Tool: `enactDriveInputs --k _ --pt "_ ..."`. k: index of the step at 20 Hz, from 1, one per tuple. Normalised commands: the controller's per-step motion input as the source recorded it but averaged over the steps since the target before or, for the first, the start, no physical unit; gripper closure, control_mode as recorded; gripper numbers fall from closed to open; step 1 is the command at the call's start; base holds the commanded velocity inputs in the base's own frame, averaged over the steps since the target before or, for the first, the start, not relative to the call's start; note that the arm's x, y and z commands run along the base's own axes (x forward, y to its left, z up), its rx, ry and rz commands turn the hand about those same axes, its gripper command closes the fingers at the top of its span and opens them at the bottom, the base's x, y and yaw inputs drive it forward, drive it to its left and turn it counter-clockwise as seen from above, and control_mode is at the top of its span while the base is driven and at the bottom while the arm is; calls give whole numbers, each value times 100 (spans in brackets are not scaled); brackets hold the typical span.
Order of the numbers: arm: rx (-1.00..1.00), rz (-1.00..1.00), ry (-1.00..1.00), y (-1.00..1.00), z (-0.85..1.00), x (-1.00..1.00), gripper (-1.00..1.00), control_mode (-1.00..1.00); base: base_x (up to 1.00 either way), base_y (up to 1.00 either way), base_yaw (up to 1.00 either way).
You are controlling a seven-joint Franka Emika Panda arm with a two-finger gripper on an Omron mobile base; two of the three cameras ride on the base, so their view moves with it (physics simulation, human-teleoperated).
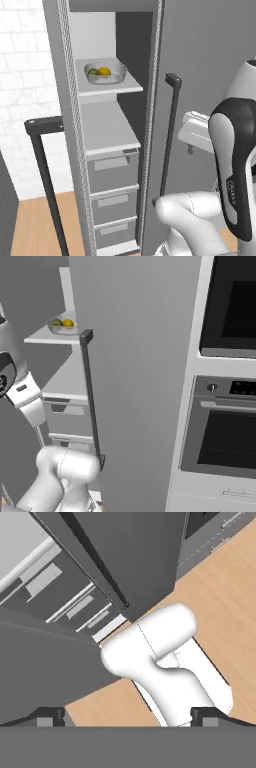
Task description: Take the meat container that has the shrimp and place it on the second highest rack of the freezer. Then take the vegetable container that has the lemon and lime and place it on the highest rack of the freezer.
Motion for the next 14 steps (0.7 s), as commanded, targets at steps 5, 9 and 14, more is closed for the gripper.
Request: enactDriveInputs --k 5,9,14 --pt "0 0 0 0 0 0 -100 100 21 -100 0" --pt "0 0 0 0 0 0 -100 100 31 -100 0" --pt "0 0 0 0 0 0 -100 100 26 -100 0"
